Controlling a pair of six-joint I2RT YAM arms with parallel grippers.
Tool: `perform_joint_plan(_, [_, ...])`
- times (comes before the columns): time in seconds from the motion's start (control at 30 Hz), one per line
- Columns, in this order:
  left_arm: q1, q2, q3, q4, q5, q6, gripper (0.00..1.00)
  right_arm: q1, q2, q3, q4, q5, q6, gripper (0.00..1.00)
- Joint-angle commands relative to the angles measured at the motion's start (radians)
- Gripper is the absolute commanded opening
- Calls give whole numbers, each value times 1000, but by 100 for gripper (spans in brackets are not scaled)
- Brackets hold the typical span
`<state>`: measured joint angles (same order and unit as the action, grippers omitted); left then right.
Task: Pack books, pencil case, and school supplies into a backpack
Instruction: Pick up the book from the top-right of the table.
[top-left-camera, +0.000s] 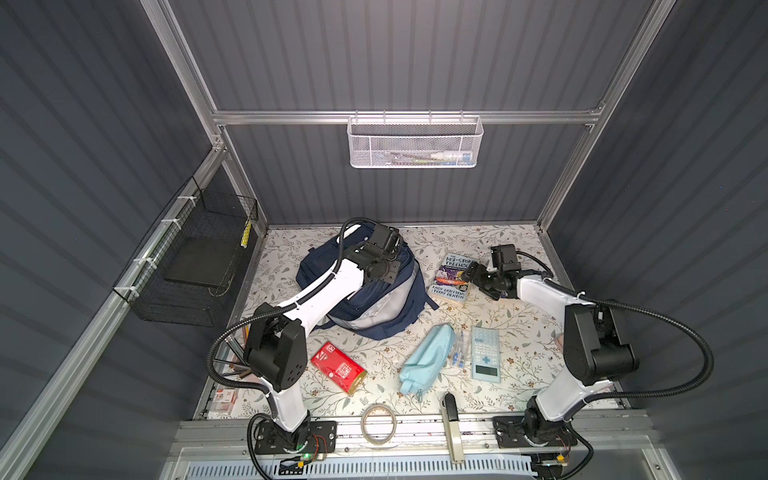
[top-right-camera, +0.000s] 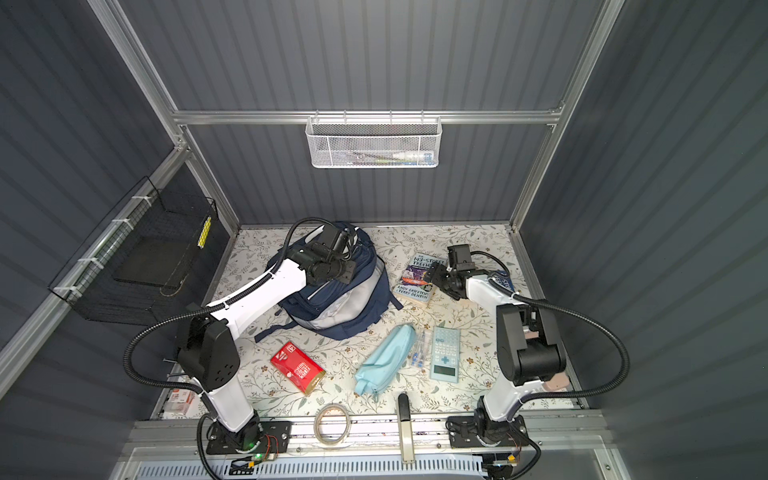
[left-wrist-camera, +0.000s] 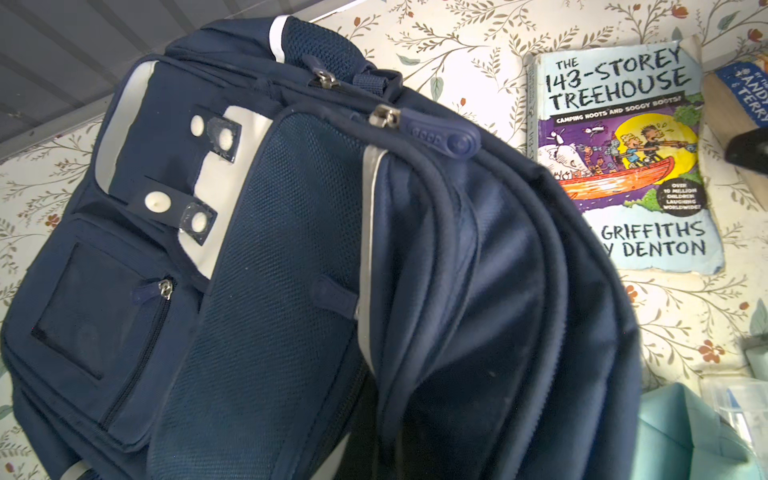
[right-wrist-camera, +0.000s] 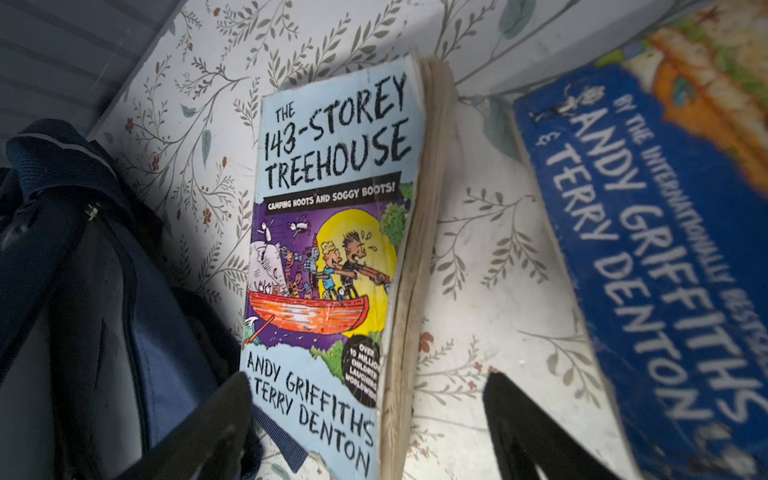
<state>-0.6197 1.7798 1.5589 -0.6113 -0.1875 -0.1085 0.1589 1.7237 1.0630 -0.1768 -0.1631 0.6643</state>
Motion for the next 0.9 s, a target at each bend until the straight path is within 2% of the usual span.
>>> perform_joint_plan(0.0, [6, -46, 3, 31, 29, -25, 0, -2, 41, 20, -44, -24, 20, 83])
perform_joint_plan(0.33, [7, -56, 2, 39, 54, -34, 0, -5, 126, 43, 16, -33, 16, 74])
perform_joint_plan(0.5, [6, -60, -7, 41, 62, -37, 0, -8, 174, 41, 69, -57, 38, 65])
perform_joint_plan(0.6, [6, -62, -5, 37, 61, -36, 0, -12, 189, 32, 101, -63, 52, 47])
perform_joint_plan(0.77, [6, -72, 0, 27, 63, -38, 0, -15, 151, 2, 131, -63, 54, 12])
perform_joint_plan(0.87, [6, -76, 3, 25, 59, -36, 0, -15, 105, -31, 161, -71, 50, 1])
